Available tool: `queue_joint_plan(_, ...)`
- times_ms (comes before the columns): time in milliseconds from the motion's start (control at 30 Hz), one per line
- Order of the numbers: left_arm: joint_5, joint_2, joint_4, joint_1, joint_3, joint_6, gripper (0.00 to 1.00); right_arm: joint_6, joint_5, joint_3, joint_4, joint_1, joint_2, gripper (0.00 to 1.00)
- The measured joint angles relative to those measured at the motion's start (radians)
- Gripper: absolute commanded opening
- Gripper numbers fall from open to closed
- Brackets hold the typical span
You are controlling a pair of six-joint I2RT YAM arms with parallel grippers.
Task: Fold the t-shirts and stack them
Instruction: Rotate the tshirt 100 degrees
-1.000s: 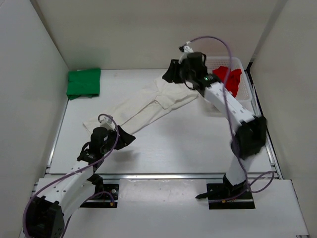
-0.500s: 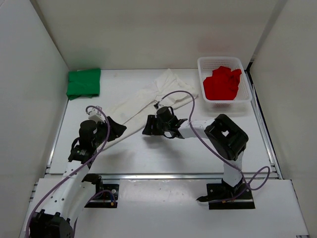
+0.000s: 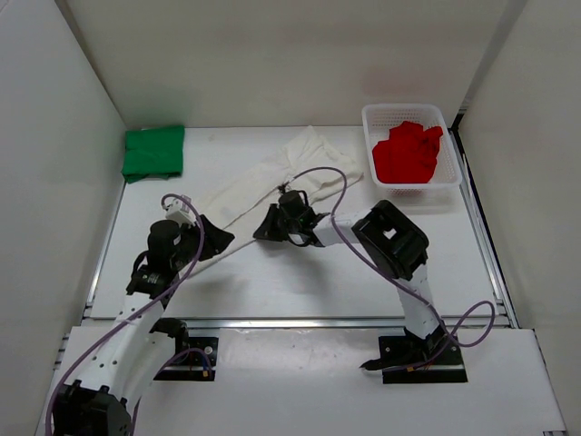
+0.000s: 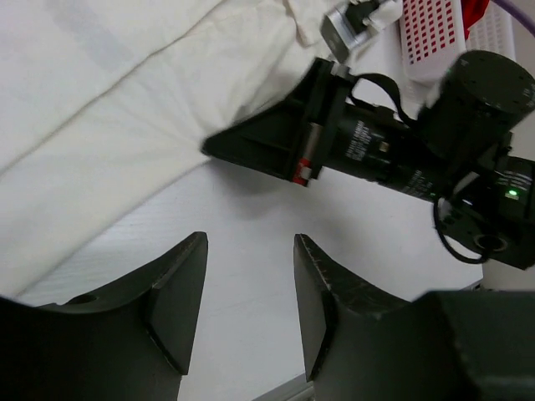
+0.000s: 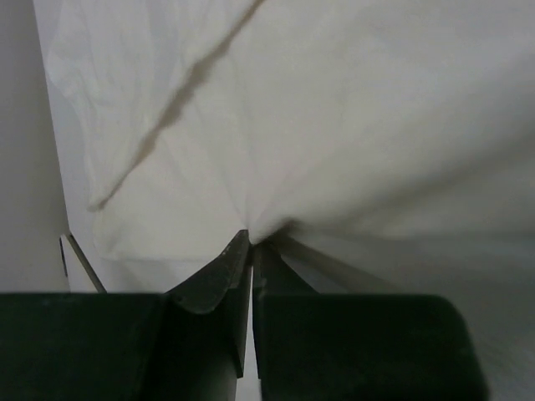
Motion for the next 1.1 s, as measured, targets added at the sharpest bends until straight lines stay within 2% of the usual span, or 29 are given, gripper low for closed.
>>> queue_joint_plan(67,-0.006,0.010,0.000,-0.012,0.000,0.002,0.55,-0.024,-0.019,-0.110,0.014,-0.021,-0.074,0.00)
queue_joint_plan(167,-0.029,0.034,0.003,-0.086,-0.002,0.003,0.56,-0.077,-0.082,-0.372,0.001,-0.115,-0.283,0.00)
queue_joint_plan(233,-0.048,0.055,0.012,-0.162,-0.010,0.003,0.56,-0.116,-0.136,-0.548,-0.031,-0.233,-0.453,0.17)
queue_joint_plan(300,-0.066,0.075,0.020,-0.236,-0.030,0.003,0.59,-0.159,-0.148,-0.688,-0.069,-0.360,-0.606,0.48)
queue_joint_plan(367,-0.083,0.089,0.016,-0.292,-0.061,0.005,0.59,-0.200,-0.151,-0.779,-0.133,-0.430,-0.745,0.54)
queue_joint_plan(433,-0.110,0.095,0.000,-0.314,-0.090,0.007,0.60,-0.241,-0.145,-0.800,-0.195,-0.452,-0.829,0.59)
queue_joint_plan(567,-0.155,0.094,-0.011,-0.328,-0.139,0.010,0.63,-0.300,-0.091,-0.740,-0.240,-0.481,-0.853,0.62)
queue_joint_plan(867,-0.147,0.161,0.053,-0.402,-0.200,-0.005,0.65,-0.404,0.130,-0.211,-0.290,-0.513,-0.382,0.68)
queue_joint_plan(1100,-0.117,0.216,0.135,-0.438,-0.215,-0.019,0.64,-0.437,0.283,0.063,-0.409,-0.498,-0.177,0.65)
